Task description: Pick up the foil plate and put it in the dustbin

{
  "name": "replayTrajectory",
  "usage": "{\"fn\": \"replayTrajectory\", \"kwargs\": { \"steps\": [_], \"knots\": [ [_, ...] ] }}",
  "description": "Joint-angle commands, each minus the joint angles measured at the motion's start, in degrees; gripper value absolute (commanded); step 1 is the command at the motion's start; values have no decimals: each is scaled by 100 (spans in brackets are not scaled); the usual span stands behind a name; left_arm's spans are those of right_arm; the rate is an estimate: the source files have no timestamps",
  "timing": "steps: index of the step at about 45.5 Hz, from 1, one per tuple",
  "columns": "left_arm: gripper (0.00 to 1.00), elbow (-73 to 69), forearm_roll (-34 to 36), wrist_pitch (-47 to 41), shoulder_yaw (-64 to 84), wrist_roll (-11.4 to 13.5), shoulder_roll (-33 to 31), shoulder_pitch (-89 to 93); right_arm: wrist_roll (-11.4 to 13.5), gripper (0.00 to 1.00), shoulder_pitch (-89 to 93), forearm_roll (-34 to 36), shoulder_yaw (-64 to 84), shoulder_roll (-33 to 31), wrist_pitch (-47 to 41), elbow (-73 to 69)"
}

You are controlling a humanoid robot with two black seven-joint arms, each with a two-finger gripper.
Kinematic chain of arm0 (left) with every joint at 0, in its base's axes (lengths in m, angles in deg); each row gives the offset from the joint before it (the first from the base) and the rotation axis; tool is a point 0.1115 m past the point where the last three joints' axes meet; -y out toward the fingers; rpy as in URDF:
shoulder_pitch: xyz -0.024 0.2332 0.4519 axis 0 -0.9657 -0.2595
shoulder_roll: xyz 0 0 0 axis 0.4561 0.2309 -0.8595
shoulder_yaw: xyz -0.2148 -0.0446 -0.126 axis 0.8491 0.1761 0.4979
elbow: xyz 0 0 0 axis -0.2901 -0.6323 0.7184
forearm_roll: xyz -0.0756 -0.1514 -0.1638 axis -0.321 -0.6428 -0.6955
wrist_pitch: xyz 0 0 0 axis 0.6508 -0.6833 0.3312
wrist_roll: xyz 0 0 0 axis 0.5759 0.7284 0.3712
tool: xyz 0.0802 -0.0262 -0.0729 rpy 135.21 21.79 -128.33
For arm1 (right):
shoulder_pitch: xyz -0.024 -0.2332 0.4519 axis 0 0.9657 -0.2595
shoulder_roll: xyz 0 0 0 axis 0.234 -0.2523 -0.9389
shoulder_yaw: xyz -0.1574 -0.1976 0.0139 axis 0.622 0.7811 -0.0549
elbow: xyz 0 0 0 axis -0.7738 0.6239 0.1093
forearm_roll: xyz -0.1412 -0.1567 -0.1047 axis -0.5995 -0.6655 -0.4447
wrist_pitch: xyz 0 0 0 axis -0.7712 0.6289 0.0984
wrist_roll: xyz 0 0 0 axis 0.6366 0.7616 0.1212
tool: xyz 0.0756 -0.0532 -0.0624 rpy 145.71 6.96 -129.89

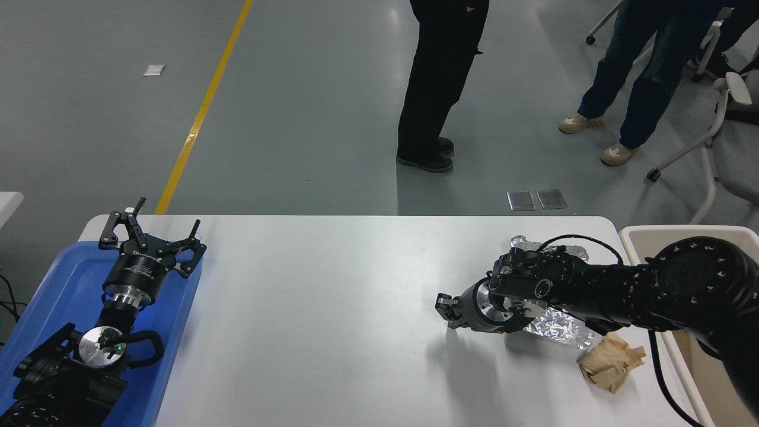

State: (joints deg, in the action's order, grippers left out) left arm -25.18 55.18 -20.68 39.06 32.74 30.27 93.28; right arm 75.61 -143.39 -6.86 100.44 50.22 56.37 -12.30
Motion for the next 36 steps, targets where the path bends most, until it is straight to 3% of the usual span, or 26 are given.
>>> {"fn": "replayTrajectory", "kwargs": {
  "steps": [1,36],
  "knots": [
    [99,0,0,0,2,1,-2,-1,3,0,-40,-9,-5,0,2,11],
    [99,0,0,0,2,1,6,-1,3,0,-49,0,-84,0,2,20]
  ]
}}
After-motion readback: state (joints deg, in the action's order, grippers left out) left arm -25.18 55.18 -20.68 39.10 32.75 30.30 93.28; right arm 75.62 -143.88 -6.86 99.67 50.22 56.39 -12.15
